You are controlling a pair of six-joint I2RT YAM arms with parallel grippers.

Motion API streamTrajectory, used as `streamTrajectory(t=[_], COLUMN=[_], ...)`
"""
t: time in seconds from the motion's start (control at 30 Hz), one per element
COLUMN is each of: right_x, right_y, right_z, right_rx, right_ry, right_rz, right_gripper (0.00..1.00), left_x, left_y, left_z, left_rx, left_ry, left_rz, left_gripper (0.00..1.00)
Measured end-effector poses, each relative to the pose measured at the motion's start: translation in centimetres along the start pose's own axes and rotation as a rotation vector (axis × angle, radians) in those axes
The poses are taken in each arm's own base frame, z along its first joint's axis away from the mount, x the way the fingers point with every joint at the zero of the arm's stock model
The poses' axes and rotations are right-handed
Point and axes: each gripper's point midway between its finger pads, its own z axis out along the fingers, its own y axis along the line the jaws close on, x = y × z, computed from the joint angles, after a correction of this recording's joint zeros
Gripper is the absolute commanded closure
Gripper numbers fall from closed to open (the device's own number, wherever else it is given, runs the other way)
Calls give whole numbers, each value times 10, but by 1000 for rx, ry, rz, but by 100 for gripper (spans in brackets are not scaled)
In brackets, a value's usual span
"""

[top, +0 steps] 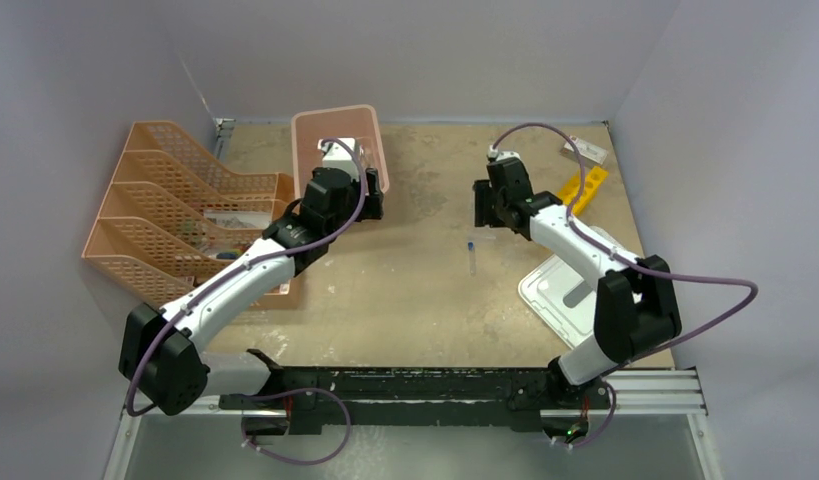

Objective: Organize the chemistry lab equipment

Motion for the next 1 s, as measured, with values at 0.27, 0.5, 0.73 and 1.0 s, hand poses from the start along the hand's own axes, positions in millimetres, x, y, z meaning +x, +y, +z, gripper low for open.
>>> streamTrajectory(t=[0.27, 0.5, 0.73, 1.0], right_x=[67, 84, 96, 99], right_y=[24, 33, 36, 37], right_z=[0, 16, 36, 46], right_rx=[-59, -45, -30, -25], right_ry=[144, 184, 209, 207], right_rz=[12, 72, 87, 80], right_gripper=[54, 59, 61, 73], left_x=[8, 13, 14, 11], left_y=[-5, -6, -6, -10], left_z=[4, 8, 10, 14], left_rx=[21, 21, 19, 27], left_ry=[26, 43, 47, 49], left_rz=[-13, -16, -19, -34], left_gripper=[27, 28, 28, 28])
